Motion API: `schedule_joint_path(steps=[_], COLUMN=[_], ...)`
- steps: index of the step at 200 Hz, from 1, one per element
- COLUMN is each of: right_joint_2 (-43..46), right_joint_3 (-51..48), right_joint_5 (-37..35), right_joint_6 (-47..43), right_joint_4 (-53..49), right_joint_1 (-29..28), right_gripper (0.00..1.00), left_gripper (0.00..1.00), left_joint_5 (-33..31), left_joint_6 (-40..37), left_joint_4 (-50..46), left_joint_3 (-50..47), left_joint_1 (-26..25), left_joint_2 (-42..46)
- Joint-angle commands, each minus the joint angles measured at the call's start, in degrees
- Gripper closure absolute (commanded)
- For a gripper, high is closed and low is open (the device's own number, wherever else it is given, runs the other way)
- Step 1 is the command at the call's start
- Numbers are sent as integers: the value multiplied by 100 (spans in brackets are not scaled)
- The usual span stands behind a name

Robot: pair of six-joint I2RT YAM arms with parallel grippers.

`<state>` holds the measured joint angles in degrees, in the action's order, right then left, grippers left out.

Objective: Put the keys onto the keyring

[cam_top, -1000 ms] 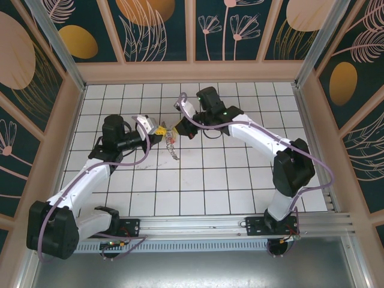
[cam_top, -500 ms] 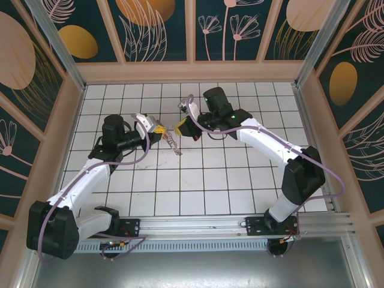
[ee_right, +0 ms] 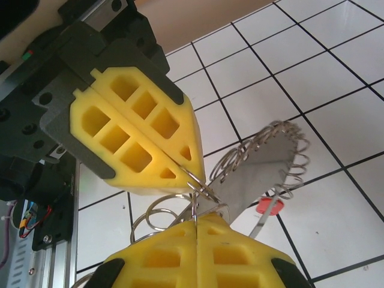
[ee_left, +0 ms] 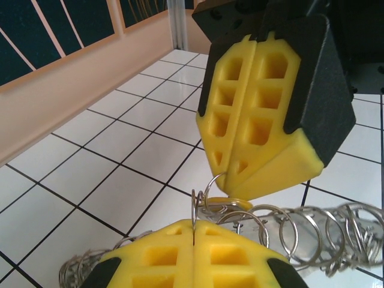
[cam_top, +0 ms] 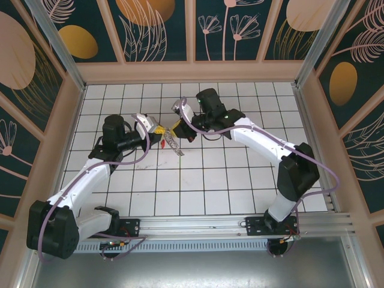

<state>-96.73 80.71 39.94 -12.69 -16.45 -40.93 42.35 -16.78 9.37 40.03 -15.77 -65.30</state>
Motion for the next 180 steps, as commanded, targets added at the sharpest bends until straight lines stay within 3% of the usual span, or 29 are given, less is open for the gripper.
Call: schedule_joint_path(steps=[1,89,180], right_joint_2=[-146,-131,-14], right_joint_3=[235,51,11], right_joint_5=[-27,62,22], right_joint_6=[87,380,55], right_joint_4=[141,654,511], right_joint_1=[-73,-100,-108], right_gripper=[100,100,100], left_gripper=[100,100,100], left_joint_5=[91,-110,-185], left_joint_6=[52,178,401], left_joint_4=[92,215,245], left_joint_3=[187,-5,32], left_joint_1=[-18,-14,-17], left_joint_2=[-1,35,-75])
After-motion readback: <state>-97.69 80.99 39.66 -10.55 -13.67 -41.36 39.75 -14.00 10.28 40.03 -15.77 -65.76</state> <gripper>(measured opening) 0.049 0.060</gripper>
